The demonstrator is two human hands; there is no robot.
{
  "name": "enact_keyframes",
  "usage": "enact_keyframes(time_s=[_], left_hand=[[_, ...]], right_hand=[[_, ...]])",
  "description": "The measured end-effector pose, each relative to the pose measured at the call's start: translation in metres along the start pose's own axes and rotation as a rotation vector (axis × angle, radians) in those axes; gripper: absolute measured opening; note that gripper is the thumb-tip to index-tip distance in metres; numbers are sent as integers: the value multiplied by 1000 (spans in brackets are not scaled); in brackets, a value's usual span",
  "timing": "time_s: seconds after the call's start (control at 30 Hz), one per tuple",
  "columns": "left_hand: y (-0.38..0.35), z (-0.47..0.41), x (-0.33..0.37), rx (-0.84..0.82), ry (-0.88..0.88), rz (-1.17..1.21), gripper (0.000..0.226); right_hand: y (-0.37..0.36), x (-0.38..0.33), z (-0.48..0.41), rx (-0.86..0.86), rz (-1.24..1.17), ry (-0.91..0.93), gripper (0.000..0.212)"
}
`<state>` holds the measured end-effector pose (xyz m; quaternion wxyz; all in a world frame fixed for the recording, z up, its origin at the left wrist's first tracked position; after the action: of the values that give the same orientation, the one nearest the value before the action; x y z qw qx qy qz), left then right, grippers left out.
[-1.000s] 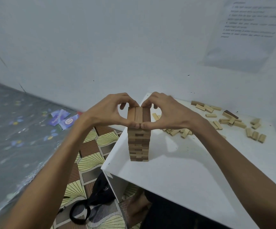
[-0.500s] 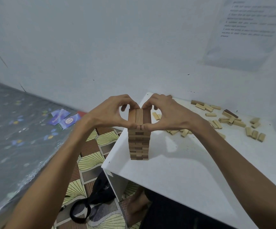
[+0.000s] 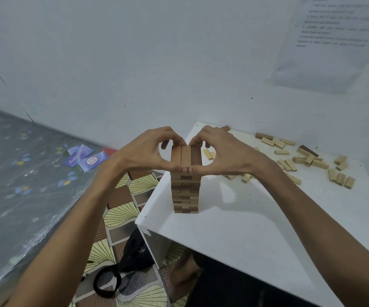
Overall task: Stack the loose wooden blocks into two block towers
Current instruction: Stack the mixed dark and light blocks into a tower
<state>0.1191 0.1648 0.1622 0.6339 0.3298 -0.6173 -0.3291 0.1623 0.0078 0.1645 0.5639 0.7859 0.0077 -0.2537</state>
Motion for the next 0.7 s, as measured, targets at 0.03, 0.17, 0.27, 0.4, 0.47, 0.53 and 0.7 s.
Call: enact_keyframes(time_s=[0.03, 0.17, 0.27, 0.4, 0.47, 0.53, 0.7], left_hand=[[0, 0, 0, -1, 1, -3, 67], [-1, 1, -1, -13, 8, -25, 69], [0, 2, -1, -12, 5, -21, 74], [2, 4, -6, 3, 6, -7, 90], [5, 6, -10, 12, 5, -2, 97], [7, 8, -11, 24, -8, -2, 98], [11, 10, -1, 24, -38, 69, 81]], right_hand=[[0, 0, 0, 0, -1, 1, 60], [-1, -1, 0, -14, 0, -1, 59], [-4, 1, 1, -52, 10, -24, 69], [-4, 4, 7, -84, -10, -52, 92], [-1, 7, 11, -87, -2, -61, 100], [1, 10, 15, -89, -2, -69, 103], [6, 13, 25, -69, -41, -63, 93]])
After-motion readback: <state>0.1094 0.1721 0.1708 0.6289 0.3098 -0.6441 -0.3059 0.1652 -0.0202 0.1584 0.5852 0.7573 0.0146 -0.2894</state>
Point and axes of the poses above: each hand's wrist, its own z-axis away from the middle knuckle, its own y-axis out of the back of the hand, x = y × z, the point moved 8 cm from there along -z, towards the middle knuckle, and after that the axes turned 15 degrees about y, right-handed, at the moved point
